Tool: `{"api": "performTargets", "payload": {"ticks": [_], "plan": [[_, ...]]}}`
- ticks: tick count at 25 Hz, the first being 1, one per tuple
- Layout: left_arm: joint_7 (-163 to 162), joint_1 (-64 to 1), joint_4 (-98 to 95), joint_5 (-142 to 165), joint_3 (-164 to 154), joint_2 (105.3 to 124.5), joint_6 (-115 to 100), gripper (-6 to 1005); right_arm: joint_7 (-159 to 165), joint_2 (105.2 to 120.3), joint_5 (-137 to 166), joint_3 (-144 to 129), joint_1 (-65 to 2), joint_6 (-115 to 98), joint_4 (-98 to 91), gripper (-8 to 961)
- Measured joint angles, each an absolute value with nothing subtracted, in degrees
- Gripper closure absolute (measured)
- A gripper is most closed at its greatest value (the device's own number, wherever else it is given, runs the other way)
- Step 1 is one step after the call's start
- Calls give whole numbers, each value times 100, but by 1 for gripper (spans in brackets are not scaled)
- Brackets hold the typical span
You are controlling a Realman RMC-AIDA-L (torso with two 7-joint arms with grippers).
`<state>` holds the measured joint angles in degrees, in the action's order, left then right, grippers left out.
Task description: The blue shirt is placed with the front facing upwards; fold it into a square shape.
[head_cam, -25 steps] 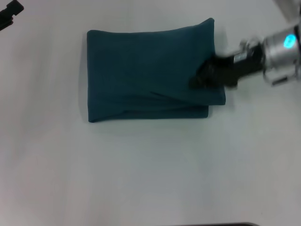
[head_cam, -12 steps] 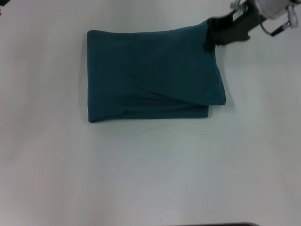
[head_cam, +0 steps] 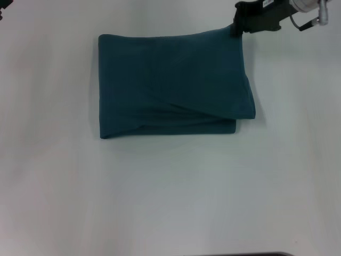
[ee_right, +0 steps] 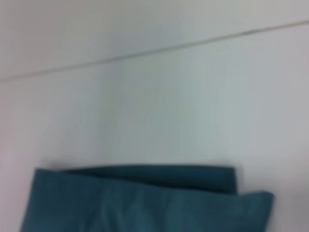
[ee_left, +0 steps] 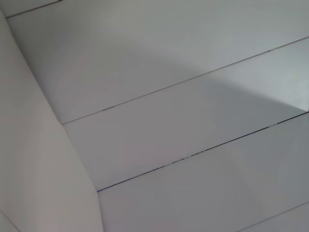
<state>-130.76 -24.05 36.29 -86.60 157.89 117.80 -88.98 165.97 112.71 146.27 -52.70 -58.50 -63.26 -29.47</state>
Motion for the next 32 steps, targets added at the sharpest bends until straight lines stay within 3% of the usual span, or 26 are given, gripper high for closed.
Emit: {"api": "performTargets", "payload": {"ticks": [8,25,32], "plan": [[-13079,-2410,3621,-8667,15801,11803,-8885,48,16533,11507,14462,-5294,-5851,-5124,-2273,941],[-13066,-2476,3611,-8650,15785,11803,-8811,49,16565,11245,14309,-5209,-5717,-5640,-2903,939],[-13086,-2442,3616,-8662,15785,11810,-8830,49,16517,11409,14344,-5521,-5831,-4969,-2154,939]]}}
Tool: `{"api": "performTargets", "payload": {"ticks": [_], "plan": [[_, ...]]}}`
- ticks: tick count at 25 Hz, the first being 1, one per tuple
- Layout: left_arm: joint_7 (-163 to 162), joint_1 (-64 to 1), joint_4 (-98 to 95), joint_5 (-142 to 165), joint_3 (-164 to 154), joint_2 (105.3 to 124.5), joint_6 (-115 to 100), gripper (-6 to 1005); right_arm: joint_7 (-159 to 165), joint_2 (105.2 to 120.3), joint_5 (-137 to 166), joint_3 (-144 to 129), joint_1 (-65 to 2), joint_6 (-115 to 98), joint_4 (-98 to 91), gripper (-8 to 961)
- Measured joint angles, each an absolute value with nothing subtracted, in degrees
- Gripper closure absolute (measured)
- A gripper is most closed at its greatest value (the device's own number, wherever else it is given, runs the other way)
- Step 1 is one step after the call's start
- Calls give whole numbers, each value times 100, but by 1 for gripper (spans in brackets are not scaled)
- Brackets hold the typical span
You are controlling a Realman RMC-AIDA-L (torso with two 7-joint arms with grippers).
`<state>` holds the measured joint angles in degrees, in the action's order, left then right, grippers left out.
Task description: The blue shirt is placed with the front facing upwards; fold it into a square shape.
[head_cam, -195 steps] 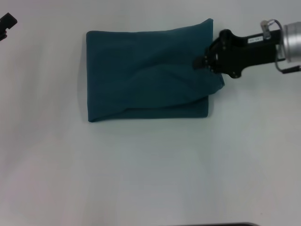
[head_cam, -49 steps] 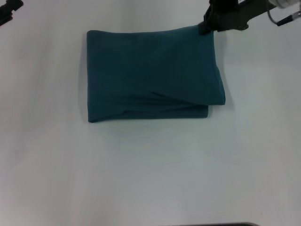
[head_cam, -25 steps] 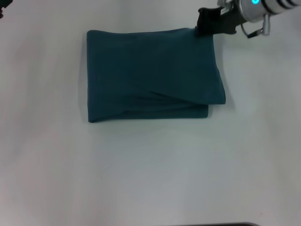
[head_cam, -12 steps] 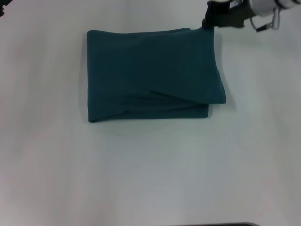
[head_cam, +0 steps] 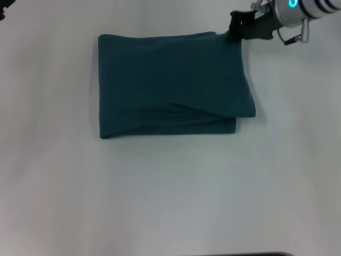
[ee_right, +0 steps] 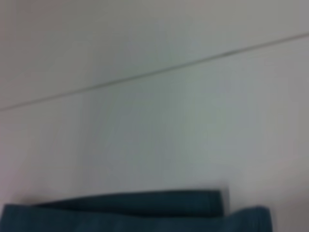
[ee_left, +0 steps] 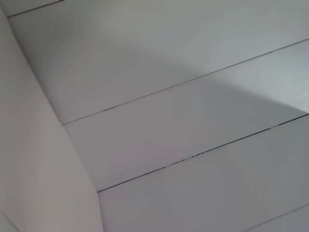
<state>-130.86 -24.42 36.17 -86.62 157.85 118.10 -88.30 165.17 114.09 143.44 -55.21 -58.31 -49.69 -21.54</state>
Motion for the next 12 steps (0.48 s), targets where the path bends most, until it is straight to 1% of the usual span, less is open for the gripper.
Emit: {"api": "performTargets", "payload": {"ticks": [3,7,9,10,12], "plan": [[-13090,-2450,3622,-8658,15785,11811,-8828,49,16555,11427,14345,-5603,-5819,-4903,-2071,938],[-13077,-2467,3621,-8634,15784,11813,-8838,49,16573,11376,14343,-5580,-5758,-5152,-2294,938],[-13065,-2469,3620,-8632,15784,11809,-8843,48,16497,11374,14256,-5566,-5627,-5562,-2757,938],[-13058,-2467,3626,-8631,15782,11803,-8855,48,16391,11410,14149,-5560,-5484,-5888,-3200,938],[-13047,-2447,3639,-8629,15754,11775,-8904,48,16015,11545,13827,-5540,-5080,-6508,-4321,938]]}}
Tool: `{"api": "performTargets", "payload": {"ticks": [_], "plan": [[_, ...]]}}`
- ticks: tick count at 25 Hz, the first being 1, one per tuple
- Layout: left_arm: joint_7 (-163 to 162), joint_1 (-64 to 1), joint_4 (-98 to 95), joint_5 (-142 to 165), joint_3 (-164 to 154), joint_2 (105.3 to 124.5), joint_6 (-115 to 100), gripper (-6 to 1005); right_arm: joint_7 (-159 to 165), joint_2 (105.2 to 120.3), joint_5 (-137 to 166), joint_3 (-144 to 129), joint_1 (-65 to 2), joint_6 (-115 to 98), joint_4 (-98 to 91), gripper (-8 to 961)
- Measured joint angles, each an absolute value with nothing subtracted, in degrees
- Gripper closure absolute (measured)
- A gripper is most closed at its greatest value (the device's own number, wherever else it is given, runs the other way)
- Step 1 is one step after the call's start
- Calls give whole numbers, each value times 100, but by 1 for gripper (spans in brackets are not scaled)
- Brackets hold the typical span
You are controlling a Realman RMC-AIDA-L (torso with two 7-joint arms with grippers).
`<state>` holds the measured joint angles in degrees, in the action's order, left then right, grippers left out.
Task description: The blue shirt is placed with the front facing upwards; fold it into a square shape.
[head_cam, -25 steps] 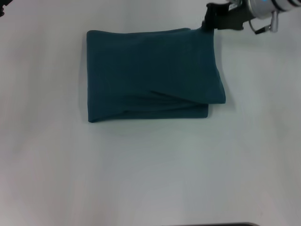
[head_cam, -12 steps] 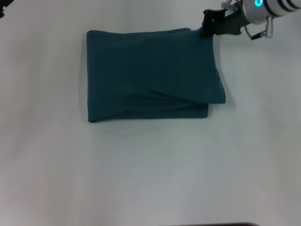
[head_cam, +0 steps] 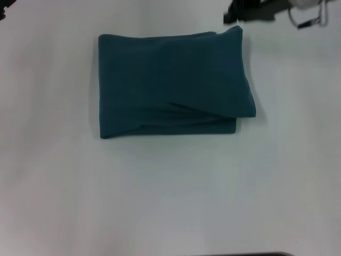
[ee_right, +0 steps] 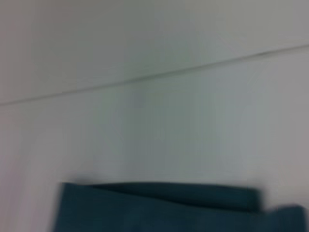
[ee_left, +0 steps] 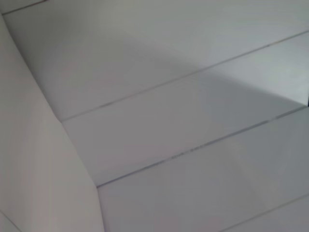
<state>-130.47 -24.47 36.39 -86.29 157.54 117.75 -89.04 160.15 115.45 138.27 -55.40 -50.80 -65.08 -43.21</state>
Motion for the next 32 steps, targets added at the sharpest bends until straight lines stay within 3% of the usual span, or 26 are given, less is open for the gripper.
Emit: {"api": "performTargets", "payload": {"ticks": [2,4,8,10,13,17,24,26,29,32], "plan": [[-13055,-2418,3645,-8622,15709,11715,-8975,48,15479,11673,13328,-5485,-4616,-6852,-5560,938],[-13076,-2385,3643,-8615,15691,11669,-9010,48,14885,11696,12746,-5397,-4181,-6990,-6444,937],[-13124,-2284,3633,-8612,15696,11596,-9032,48,14026,11384,11516,-5050,-3808,-7616,-6803,937],[-13114,-2253,3623,-8603,15666,11551,-9052,48,13352,11304,11032,-4886,-3704,-8087,-6348,937],[-13060,-2227,3618,-8533,15478,11449,-9097,49,11842,11499,10657,-4776,-3315,-8662,-5787,880],[-13034,-2211,3621,-8322,15270,11334,-9130,49,10386,11864,10795,-4829,-2853,-8858,-5809,696],[-11340,-2202,3648,-8231,15178,11319,-9798,48,10004,11923,10821,-4700,-2778,-8798,-5528,408],[-10140,-2107,3643,-8185,15156,11411,-10092,48,9557,11937,10869,-4754,-2667,-8831,-5392,314],[-8578,-1809,3721,-8185,15240,11768,-10255,48,8906,11947,10939,-4813,-2455,-8902,-5032,173],[-8032,-1537,3964,-8020,15131,11986,-10264,49,8518,11948,11000,-4853,-2271,-9235,-4734,132]]}}
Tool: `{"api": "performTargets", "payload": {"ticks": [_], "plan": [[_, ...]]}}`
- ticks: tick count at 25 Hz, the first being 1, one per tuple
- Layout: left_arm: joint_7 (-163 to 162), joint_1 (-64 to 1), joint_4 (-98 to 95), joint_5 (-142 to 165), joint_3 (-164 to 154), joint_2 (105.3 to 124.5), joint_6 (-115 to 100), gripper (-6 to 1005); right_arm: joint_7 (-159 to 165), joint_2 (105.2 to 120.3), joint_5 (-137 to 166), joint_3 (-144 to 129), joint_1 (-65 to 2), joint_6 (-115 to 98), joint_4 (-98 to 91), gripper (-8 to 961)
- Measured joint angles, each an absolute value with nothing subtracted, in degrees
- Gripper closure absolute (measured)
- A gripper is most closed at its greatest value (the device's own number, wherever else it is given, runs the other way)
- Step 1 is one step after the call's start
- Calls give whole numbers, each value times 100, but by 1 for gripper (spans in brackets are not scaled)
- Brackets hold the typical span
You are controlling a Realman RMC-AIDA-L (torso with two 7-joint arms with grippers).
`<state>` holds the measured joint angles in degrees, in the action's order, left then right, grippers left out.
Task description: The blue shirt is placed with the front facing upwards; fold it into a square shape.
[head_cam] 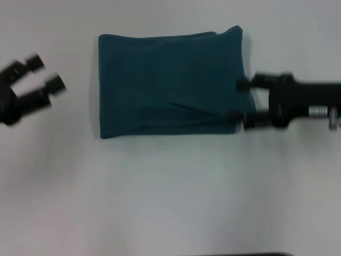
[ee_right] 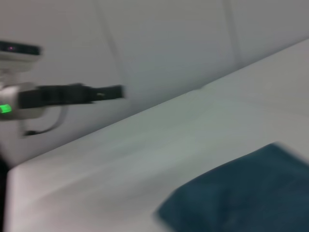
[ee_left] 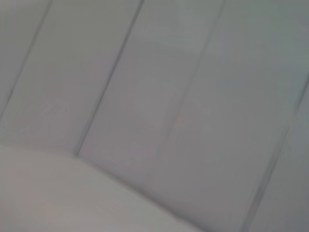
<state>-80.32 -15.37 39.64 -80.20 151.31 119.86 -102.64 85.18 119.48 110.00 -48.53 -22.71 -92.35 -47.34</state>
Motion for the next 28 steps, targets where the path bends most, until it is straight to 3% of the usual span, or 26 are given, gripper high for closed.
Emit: {"api": "performTargets", "payload": {"ticks": [8,20,28], "plan": [[-7991,-1533,4505,-6911,14488,11857,-10732,49,7659,11951,11253,-5025,-2172,-9939,-4190,22],[-7853,-1703,4776,-6099,14184,11980,-10808,48,7560,11953,11325,-5314,-2167,-10044,-4070,28],[-7854,-1619,4778,-6076,14183,11945,-10839,49,7572,11953,11320,-5257,-2188,-10038,-4024,30]]}}
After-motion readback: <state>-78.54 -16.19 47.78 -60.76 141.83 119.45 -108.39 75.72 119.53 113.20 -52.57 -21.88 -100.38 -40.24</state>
